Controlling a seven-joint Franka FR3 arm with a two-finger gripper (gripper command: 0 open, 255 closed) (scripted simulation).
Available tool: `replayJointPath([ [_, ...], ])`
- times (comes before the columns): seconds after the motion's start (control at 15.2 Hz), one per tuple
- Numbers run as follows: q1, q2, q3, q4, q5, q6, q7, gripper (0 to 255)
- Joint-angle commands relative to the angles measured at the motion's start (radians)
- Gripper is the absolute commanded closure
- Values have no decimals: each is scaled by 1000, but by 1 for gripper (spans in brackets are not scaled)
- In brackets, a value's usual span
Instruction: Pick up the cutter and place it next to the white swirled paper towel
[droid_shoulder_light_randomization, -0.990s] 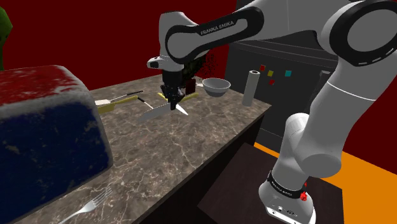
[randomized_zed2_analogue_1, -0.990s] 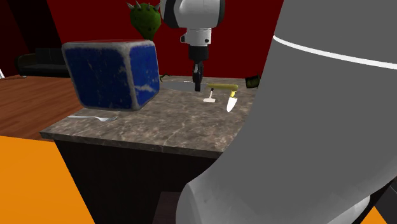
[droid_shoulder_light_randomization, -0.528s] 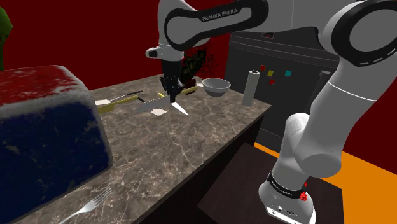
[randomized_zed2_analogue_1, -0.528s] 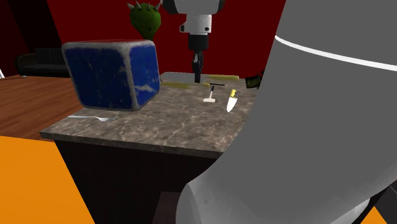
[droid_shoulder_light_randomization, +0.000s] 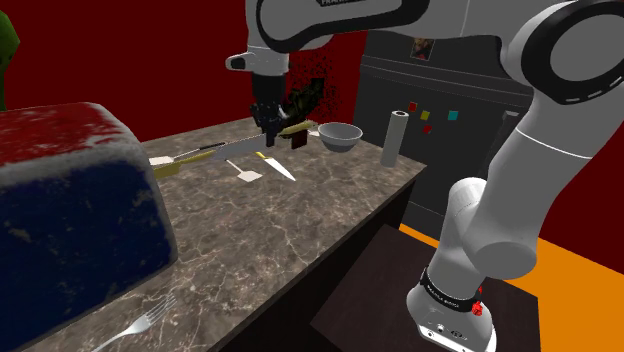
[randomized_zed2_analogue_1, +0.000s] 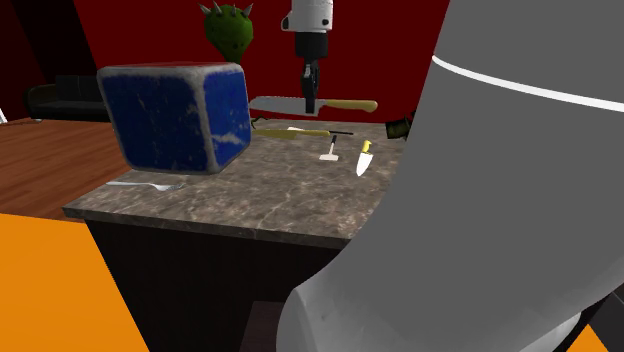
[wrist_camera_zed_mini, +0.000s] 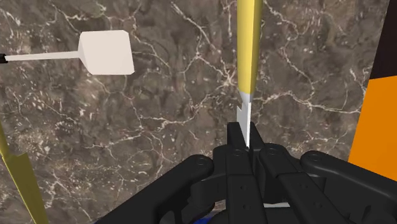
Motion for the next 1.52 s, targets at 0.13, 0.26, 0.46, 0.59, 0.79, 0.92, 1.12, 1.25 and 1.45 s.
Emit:
replayJointPath([
  [0.13, 0, -2, 0, 53, 0, -55, 0, 255],
  [0.26, 0, 1, 0, 83, 0, -82, 0, 255],
  [0.46, 0, 8, 0, 130, 1, -123, 0, 255],
  [0.59, 0, 13, 0, 163, 2, -151, 0, 255],
  [0.79, 0, 23, -1, 215, 3, -193, 0, 255],
  [0.92, 0, 31, -1, 252, 4, -222, 0, 255],
  [1.12, 0, 45, -2, 308, 5, -264, -1, 255],
  [1.25, -12, -19, -15, 239, -5, -258, -27, 255],
  [1.45, -32, -109, -38, 148, -23, -257, -67, 255],
])
